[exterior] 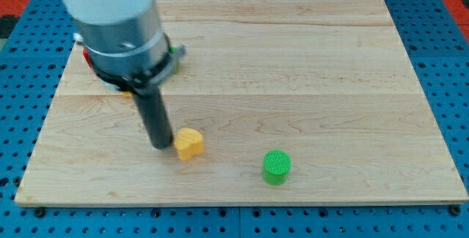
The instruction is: Place the green circle at the bottom center
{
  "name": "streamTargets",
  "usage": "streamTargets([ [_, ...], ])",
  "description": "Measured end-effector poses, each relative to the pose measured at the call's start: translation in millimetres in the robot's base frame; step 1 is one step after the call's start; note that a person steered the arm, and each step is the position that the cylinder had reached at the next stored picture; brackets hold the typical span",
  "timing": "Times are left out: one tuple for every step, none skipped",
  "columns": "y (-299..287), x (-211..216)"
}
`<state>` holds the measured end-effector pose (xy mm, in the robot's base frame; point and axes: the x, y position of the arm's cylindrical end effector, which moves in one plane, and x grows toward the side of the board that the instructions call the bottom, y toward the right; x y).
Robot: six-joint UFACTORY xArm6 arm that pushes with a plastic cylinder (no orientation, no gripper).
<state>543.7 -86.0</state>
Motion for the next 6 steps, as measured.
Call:
streamTargets([
  [18.4,-1.4],
  [52.9,-44.6],
  [126.6,-33.7],
  [198.9,7.0],
  [192.6,71.0],
  [155.3,57.0],
])
